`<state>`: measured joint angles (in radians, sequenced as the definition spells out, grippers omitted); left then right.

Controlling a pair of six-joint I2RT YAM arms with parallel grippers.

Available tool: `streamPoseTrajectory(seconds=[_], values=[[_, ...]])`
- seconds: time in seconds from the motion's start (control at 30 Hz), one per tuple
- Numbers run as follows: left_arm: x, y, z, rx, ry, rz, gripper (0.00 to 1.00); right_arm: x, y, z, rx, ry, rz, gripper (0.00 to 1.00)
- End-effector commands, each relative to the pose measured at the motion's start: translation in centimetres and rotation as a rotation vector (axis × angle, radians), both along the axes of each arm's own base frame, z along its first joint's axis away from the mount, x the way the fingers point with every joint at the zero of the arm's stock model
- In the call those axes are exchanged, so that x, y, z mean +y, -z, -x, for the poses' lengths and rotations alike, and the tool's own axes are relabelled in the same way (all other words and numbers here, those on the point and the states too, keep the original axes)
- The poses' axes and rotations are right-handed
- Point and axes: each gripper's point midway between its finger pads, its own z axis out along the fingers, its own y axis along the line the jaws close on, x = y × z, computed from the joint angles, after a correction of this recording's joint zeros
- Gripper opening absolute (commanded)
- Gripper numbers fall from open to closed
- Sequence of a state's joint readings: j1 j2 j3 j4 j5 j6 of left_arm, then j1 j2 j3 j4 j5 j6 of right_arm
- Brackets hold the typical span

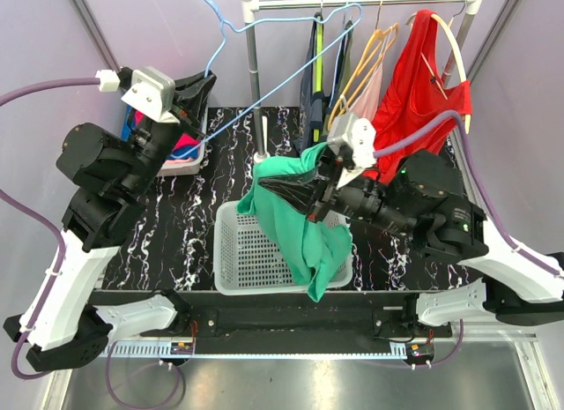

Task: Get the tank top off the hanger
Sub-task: Place the tank top in the bin.

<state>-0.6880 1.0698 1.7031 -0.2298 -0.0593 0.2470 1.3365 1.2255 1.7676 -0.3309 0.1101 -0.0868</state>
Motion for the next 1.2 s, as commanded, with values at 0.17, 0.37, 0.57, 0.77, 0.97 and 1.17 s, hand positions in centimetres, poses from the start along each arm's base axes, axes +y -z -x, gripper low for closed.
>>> streamPoseTrajectory(seconds=[0.17, 0.37, 0.57, 0.77, 0.97, 1.17], values=[[2.0, 2.2, -0.3, 0.012, -0.101, -0.038, 0.0, -1.2, -3.2, 1.0, -0.033, -0.032, -0.124, 0.08], [2.9, 8.0, -1.6, 0.105, -0.193, -0.168, 0.0, 0.6, 0.8, -2.3, -0.03, 0.118, -0.034, 0.06], [4.6, 10.7, -3.7, 0.224, -0.344, -0.229, 0.0, 0.6, 3.1, -5.9, 0.035, 0.156, -0.026, 0.07], [3.8, 12.5, -5.3, 0.294, -0.366, -0.281, 0.0, 2.0, 10.2, -8.7, 0.165, 0.166, 0.056, 0.16], [3.0, 12.8, -7.0, 0.317, -0.395, -0.291, 0.0, 2.7, 18.5, -12.1, 0.296, 0.207, 0.154, 0.22], [4.1, 11.6, -7.9, 0.288, -0.489, -0.279, 0.0, 3.1, 24.7, -12.1, 0.387, 0.194, 0.241, 0.24]])
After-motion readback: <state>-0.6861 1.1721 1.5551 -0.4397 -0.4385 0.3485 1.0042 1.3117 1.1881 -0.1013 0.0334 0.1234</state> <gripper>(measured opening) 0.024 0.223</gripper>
